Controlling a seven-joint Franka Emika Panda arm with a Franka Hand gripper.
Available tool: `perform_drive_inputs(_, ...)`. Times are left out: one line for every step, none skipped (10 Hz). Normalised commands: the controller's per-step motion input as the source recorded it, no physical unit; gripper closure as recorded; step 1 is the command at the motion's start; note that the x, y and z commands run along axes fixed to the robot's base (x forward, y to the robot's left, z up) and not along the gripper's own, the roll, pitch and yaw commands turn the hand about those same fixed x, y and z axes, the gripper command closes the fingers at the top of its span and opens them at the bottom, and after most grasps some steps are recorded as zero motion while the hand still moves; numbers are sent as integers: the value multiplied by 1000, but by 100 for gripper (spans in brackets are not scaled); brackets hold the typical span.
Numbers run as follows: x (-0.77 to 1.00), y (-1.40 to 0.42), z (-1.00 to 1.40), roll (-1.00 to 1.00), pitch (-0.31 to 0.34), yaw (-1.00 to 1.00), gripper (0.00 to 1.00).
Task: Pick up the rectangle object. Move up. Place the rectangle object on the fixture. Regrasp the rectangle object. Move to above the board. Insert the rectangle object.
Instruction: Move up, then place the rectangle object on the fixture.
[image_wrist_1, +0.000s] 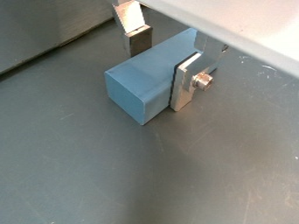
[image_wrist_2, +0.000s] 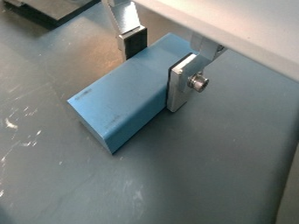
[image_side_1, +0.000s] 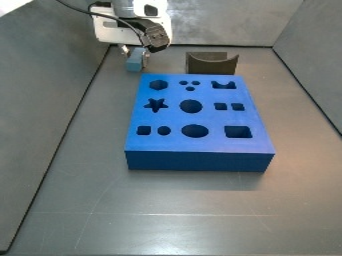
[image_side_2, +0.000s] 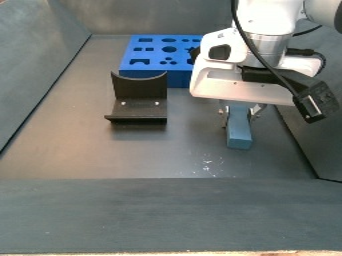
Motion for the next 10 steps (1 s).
perform_drive_inputs(0,0,655,0,0,0,100)
perform_drive_inputs(90,-79,599,-10,-1,60,100)
perform_drive_inputs(66,-59,465,10,53,57,100)
perform_drive_inputs(26,-39,305,42,80,43,100)
perform_drive_inputs(3,-25,179,73,81,33,100)
perform_drive_inputs(0,0,1000,0,0,0,100)
perform_drive_inputs(-9,3,1000,4,34,-7,100)
perform_drive_inputs(-18,4,1000,11,66,-11,100)
perform_drive_inputs(-21,6,1000,42,73,-18,100)
perform_drive_inputs(-26,7,1000,72,83,-23,100)
